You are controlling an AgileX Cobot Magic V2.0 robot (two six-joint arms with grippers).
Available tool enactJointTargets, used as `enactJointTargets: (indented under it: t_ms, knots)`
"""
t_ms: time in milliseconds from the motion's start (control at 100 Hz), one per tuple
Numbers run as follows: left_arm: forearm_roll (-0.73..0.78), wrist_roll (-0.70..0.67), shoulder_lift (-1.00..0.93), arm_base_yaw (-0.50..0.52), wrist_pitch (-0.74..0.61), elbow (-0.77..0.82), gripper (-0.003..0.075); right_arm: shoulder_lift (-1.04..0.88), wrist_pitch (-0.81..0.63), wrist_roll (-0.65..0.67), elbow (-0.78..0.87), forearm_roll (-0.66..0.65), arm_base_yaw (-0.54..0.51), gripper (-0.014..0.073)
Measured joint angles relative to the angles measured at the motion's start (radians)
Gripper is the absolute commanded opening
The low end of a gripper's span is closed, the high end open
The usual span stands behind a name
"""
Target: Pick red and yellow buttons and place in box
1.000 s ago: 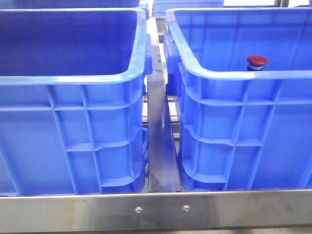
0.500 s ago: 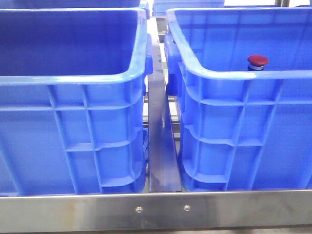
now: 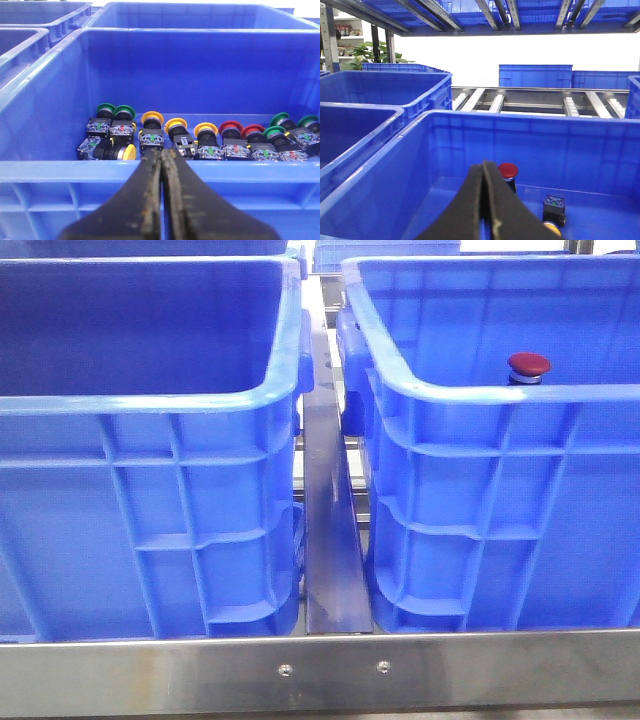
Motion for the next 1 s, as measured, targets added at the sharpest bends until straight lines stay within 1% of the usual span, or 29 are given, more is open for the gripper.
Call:
enactJointTargets:
  t_ms: [200,320,390,470,560,610,630,730,750,800,850,890,1000]
  knots:
    - [0.000,0.000,0.000,0.000,0.002,0.000,-0.0020,0.000,0.000,0.000,0.000,0.000,0.000,-0.0069]
    - [0.000,0.000,0.000,0.000,0.002,0.000,-0.0020,0.000,-0.033,0.000,0.000,-0.005,0.000,-0.0069]
    - [0.000,0.000,0.000,0.000,0.002,0.000,-0.0020,0.000,-0.069,0.000,0.000,-0.045,0.000,-0.0069]
    - [0.000,0.000,0.000,0.000,0.002,0.000,-0.0020,0.000,-0.115,0.039,0.001,-0.155,0.000,-0.0069]
    - [0.000,0.000,0.000,0.000,0.002,0.000,-0.0020,0.000,-0.155,0.187,0.006,-0.312,0.002,-0.0069]
    - [0.000,0.000,0.000,0.000,0.002,0.000,-0.0020,0.000,-0.170,0.303,0.018,-0.450,0.002,-0.0069]
    - [0.000,0.000,0.000,0.000,0.002,0.000,-0.0020,0.000,-0.176,0.357,0.021,-0.487,0.002,-0.0069]
    - [0.000,0.000,0.000,0.000,0.002,0.000,-0.0020,0.000,-0.184,0.657,0.058,-0.767,0.002,-0.0069]
    - [0.000,0.000,0.000,0.000,0.002,0.000,-0.0020,0.000,-0.184,0.696,0.068,-0.820,0.002,-0.0069]
    - [0.000,0.000,0.000,0.000,0.002,0.000,-0.0020,0.000,-0.184,0.837,0.093,-0.926,0.002,-0.0069]
    - [0.000,0.000,0.000,0.000,0.002,0.000,-0.0020,0.000,-0.184,0.922,0.119,-1.011,0.002,-0.0069]
    - [0.000,0.000,0.000,0.000,0.002,0.000,-0.0020,0.000,-0.187,0.957,0.141,-1.059,0.002,-0.0069]
    - [0.000,0.000,0.000,0.000,0.002,0.000,-0.0020,0.000,-0.205,1.007,0.203,-1.107,0.002,-0.0069]
